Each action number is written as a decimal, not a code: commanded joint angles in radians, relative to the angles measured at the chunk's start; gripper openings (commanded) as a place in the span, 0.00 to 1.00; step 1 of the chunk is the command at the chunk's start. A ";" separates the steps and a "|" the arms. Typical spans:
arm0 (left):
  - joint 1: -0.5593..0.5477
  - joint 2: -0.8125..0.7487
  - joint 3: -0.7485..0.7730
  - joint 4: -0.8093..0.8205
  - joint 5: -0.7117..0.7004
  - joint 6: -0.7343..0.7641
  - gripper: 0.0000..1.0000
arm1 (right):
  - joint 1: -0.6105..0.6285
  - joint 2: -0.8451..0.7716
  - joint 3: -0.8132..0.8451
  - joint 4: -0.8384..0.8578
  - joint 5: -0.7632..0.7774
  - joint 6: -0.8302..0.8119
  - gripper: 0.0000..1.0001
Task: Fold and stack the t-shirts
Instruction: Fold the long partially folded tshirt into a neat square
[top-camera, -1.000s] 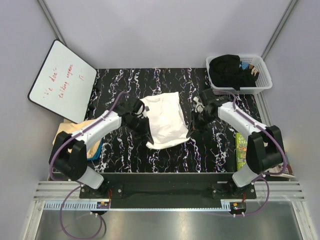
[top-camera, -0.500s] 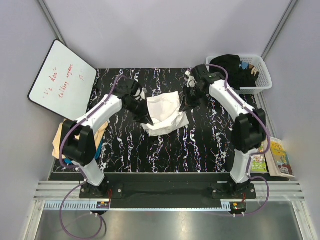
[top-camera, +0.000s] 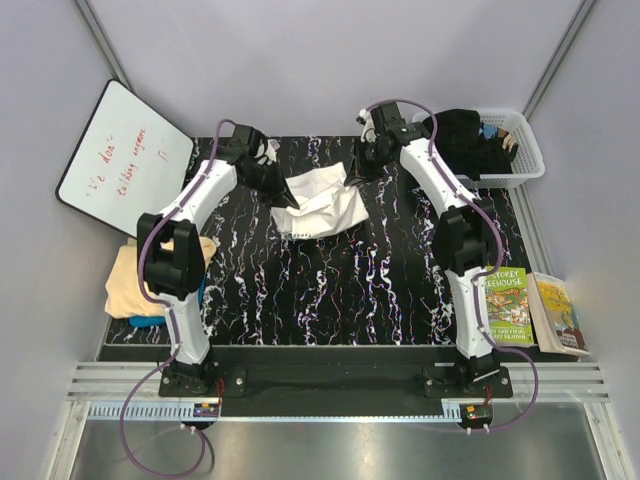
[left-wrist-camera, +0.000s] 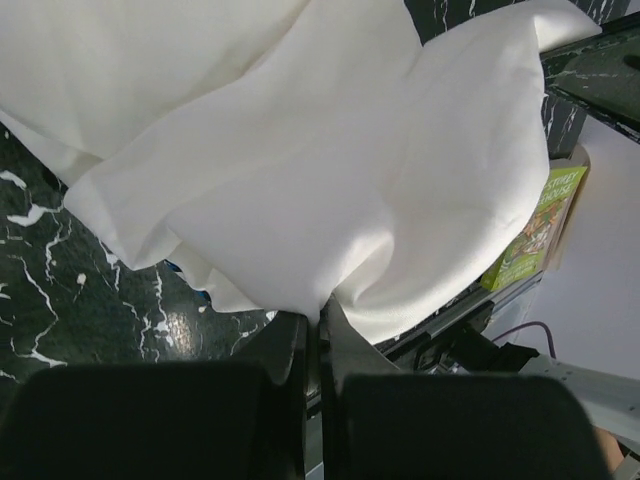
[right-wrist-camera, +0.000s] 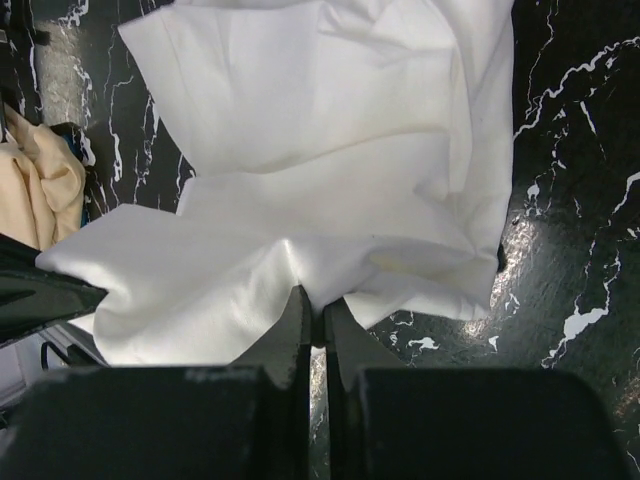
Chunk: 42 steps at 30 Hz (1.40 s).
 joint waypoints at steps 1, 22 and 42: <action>0.044 0.060 0.077 0.038 0.070 0.003 0.00 | -0.006 0.082 0.132 0.023 -0.005 0.026 0.05; 0.051 -0.225 -0.235 0.147 0.216 -0.011 0.00 | -0.004 -0.355 -0.323 0.130 -0.012 0.026 0.02; -0.215 -0.570 -0.423 0.076 0.051 -0.125 0.00 | 0.002 -0.858 -0.797 0.061 0.025 0.006 0.00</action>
